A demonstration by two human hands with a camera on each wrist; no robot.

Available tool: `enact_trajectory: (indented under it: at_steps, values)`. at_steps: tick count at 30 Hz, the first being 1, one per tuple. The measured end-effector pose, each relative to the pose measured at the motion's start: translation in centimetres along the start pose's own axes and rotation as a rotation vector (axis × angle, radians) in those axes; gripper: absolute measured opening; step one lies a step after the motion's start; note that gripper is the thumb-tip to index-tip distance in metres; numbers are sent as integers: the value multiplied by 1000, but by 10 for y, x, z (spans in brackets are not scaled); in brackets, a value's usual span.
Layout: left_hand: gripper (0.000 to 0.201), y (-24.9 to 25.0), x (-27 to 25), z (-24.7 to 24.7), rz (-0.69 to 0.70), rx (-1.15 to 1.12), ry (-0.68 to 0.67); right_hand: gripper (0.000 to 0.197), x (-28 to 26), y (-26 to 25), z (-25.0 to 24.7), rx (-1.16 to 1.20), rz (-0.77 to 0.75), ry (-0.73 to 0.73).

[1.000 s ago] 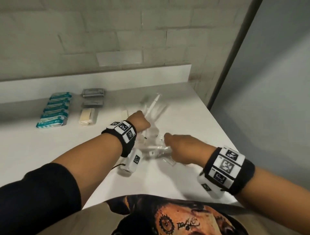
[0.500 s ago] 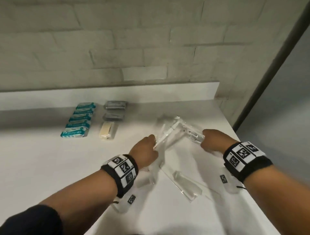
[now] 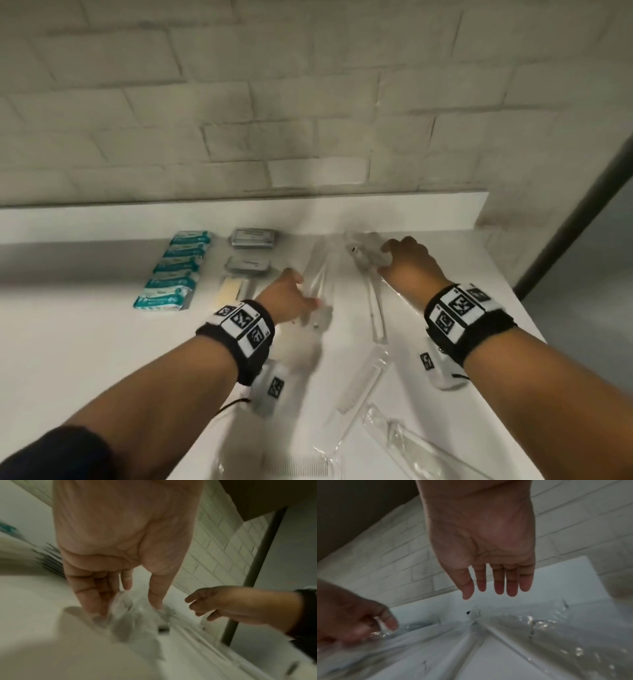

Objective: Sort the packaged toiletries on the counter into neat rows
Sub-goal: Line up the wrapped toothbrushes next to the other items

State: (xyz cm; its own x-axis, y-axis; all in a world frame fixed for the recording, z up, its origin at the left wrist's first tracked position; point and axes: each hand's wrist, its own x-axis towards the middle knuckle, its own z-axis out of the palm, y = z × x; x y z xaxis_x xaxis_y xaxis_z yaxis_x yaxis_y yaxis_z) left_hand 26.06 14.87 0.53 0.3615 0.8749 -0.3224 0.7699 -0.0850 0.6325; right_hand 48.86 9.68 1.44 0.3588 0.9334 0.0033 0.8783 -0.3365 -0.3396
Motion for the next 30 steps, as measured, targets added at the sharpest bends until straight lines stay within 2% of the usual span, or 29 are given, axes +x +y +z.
enact_trajectory:
  at_steps: [3, 6, 8, 11, 15, 17, 19, 21, 23, 25, 27, 29, 30]
  values:
    - [58, -13, 21, -2, -35, 99, 57, 33, -10, -15, 5, -61, -251, -113]
    - [55, -17, 27, -4, -39, 75, 26, 40, -15, -34, 21, -39, -398, -210]
    - [50, -19, 27, -2, 2, 143, -16, 47, -16, -48, 33, -115, -510, -237]
    - [41, -16, 17, -1, 90, 274, -51, 39, -16, -59, 45, -350, -605, -171]
    - [46, -23, 10, 0, 174, 431, -70, 14, -15, -56, 43, -387, -583, -141]
    - [53, -25, 4, 5, 203, 424, -111, 13, -16, -47, 35, -319, -540, -174]
    - [62, -23, -3, 10, 228, 376, -118, 22, -18, -39, 21, -99, -489, -114]
    - [65, -17, -11, 14, 224, 344, -106, 22, -16, -39, 4, 211, -466, 32]
    - [66, -5, -21, 18, 310, 460, -135, 11, -20, -45, -22, 534, -339, 70]
    - [70, 6, -30, 25, 362, 608, -227, 17, -23, -52, -39, 747, -168, 44]
    - [68, 16, -37, 32, 391, 768, -280, 17, -18, -56, -41, 723, -114, 49]
    - [60, 19, -41, 36, 451, 819, -236, 16, -14, -56, -30, 513, -79, -39]
    - [53, 20, -44, 37, 506, 819, -197, 25, -15, -53, -22, 436, -37, -105]
